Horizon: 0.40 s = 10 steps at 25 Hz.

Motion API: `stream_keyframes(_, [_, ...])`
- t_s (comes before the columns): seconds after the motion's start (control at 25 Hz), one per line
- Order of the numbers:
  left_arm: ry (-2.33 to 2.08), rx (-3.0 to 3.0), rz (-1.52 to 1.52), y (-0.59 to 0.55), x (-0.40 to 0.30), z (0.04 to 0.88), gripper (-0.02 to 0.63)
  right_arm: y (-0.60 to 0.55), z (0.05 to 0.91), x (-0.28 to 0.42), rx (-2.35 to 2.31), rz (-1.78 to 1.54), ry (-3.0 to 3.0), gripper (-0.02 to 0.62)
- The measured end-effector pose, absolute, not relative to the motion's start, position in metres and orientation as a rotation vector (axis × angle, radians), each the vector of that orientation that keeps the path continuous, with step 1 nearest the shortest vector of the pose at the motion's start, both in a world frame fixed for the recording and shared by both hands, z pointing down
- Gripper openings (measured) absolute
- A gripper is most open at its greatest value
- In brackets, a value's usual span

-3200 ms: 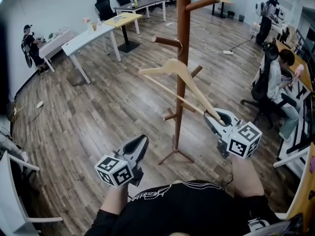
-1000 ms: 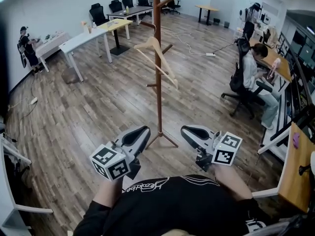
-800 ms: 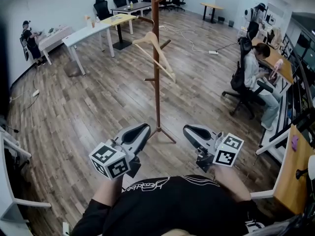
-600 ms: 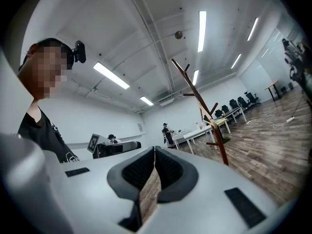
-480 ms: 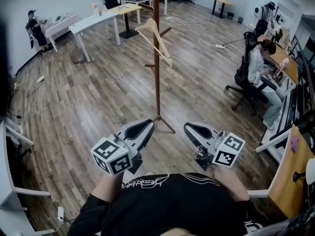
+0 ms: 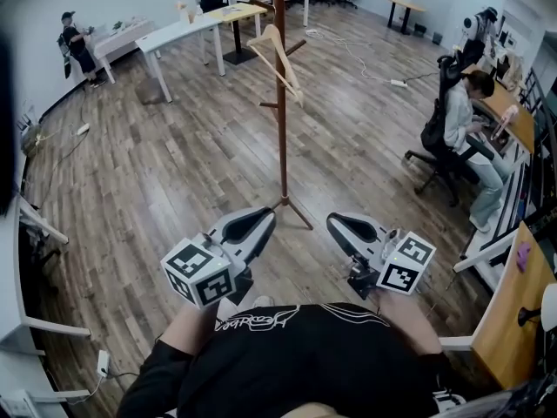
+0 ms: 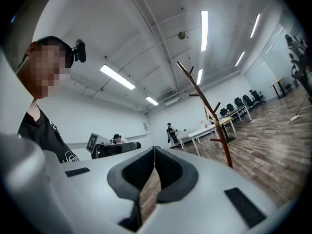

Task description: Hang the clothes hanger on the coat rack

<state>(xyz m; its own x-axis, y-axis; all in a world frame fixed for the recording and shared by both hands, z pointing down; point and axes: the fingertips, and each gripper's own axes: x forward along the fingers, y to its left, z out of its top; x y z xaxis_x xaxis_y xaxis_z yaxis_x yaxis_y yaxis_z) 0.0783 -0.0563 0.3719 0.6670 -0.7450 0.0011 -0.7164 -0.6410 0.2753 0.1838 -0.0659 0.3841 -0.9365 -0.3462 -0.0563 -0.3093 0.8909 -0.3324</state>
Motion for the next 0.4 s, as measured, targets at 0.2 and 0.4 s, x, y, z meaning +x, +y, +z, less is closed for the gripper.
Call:
stream_keyframes(0.2, [-1.178,2.637,-0.156,-0.047,0.085,0.365,0.032,-0.057,0.374,0.189,-0.502,-0.457,2.950,0.041])
stream_keyframes(0.4, [-1.173,2.658,-0.150,-0.038,0.098,0.357,0.032,-0.048,0.366,0.200,-0.500,-0.433,2.950,0.041])
